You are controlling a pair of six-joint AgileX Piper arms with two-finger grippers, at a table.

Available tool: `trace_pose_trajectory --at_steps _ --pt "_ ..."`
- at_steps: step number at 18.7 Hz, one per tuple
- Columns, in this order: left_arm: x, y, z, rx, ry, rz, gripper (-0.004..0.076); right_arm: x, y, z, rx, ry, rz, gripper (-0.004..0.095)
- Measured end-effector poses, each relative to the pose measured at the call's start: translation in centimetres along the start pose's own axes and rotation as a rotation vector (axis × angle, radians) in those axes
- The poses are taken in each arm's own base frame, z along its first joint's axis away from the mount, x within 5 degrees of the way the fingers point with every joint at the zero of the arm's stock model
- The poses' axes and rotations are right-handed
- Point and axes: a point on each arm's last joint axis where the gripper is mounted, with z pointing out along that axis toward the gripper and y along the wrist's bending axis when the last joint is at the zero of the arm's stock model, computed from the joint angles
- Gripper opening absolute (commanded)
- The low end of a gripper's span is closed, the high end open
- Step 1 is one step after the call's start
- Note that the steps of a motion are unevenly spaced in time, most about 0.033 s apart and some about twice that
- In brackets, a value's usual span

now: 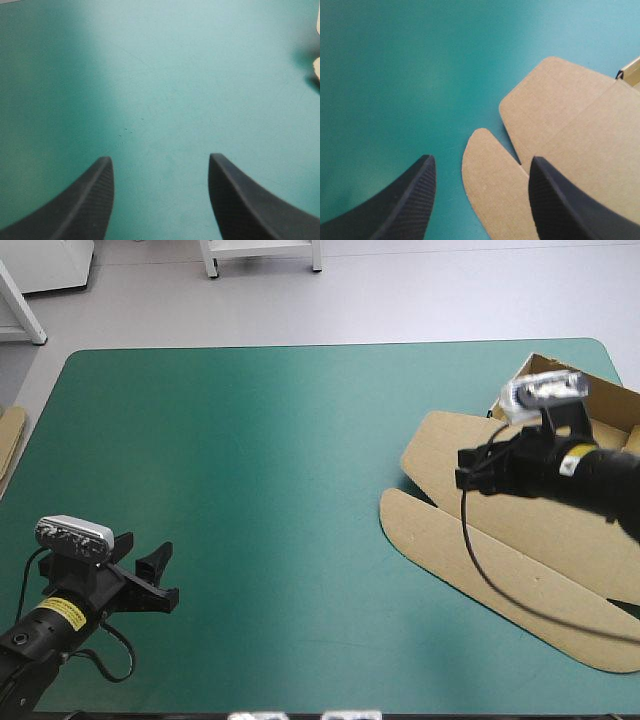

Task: Fold the box

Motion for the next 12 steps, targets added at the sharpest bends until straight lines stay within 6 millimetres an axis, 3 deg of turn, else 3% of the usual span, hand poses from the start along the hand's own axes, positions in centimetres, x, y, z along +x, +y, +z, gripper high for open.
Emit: trace_pose_trajectory --at_steps 2,3,4,6,7,9,12 --pt "0.0 0.0 0.0 0.0 0.001 0.0 0.0384 3.1 0.3 0.2 -0.028 -0.026 0.009 0.0409" --pt "0.0 0.0 0.0 0.001 0.003 -0.002 0.0364 6.1 0.4 0.0 -0.054 -0.045 0.023 0.0372" --pt "0.0 0.0 0.0 0.003 0.004 -0.004 0.0323 7.2 0.4 -0.2 -0.06 -0.056 0.024 0.0272" --pt "0.0 0.0 0.0 0.005 0.004 -0.007 0.0197 10.8 -0.1 0.5 -0.065 -0.054 0.015 0.0045" --pt "0.0 -0.1 0.0 0.007 0.004 -0.009 0.0107 12.1 -0.2 0.8 -0.068 -0.055 0.002 -0.0015" --pt "0.0 -0.1 0.0 0.007 0.004 -0.009 -0.0007 13.6 -0.4 1.3 -0.077 -0.057 -0.022 -0.0012" --pt "0.0 -0.1 0.0 0.007 0.004 -0.009 -0.0008 13.8 -0.4 1.5 -0.08 -0.084 -0.05 -0.0013"
